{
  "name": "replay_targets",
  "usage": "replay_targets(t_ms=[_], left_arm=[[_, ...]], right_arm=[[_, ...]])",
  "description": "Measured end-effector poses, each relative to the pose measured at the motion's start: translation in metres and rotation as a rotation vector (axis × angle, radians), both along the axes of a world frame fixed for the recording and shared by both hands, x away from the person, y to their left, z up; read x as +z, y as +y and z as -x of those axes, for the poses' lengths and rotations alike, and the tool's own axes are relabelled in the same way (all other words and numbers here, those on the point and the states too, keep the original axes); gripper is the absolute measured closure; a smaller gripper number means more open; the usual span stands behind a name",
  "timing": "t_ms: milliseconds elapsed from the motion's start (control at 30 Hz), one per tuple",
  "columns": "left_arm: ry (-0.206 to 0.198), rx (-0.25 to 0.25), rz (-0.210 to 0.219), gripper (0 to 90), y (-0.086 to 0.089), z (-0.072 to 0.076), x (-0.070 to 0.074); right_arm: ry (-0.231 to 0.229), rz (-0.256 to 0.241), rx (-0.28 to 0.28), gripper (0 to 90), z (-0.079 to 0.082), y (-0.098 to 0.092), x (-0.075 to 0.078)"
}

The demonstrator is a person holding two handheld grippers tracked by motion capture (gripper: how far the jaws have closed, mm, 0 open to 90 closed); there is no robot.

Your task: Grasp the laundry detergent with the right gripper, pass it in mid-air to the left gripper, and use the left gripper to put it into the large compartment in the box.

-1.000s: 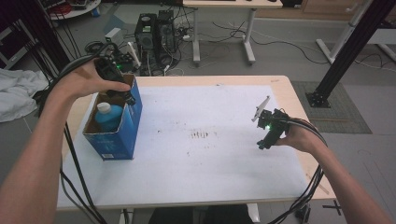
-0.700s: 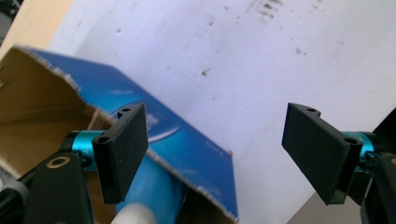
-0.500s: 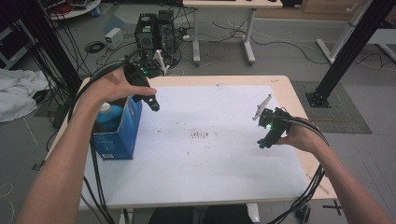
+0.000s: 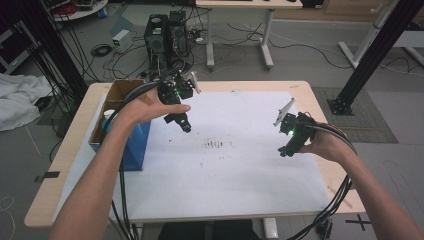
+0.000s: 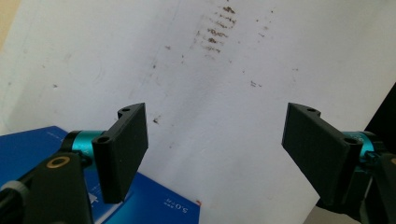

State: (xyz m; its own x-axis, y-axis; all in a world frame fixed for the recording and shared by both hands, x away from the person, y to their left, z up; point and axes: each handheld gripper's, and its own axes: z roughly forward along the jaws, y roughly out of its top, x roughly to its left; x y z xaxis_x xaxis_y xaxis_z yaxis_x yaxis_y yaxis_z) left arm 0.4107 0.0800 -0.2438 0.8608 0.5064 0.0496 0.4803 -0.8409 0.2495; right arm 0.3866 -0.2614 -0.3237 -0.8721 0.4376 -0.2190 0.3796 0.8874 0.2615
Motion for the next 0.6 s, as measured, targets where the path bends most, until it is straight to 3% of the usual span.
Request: replay_targets(t_ms=[367,600], left_arm=[[0.024,0.022,-0.014,22.8,-0.010,-0.002,-0.034],[0.040,0.036,-0.022,22.8,-0.009,-0.004,-0.049]], right_arm=[[-0.005,-0.010,0.004,13.3,0.001,0.001,0.004],[-0.005,-0.011,0.005,13.3,0.000,0.003,0.003]])
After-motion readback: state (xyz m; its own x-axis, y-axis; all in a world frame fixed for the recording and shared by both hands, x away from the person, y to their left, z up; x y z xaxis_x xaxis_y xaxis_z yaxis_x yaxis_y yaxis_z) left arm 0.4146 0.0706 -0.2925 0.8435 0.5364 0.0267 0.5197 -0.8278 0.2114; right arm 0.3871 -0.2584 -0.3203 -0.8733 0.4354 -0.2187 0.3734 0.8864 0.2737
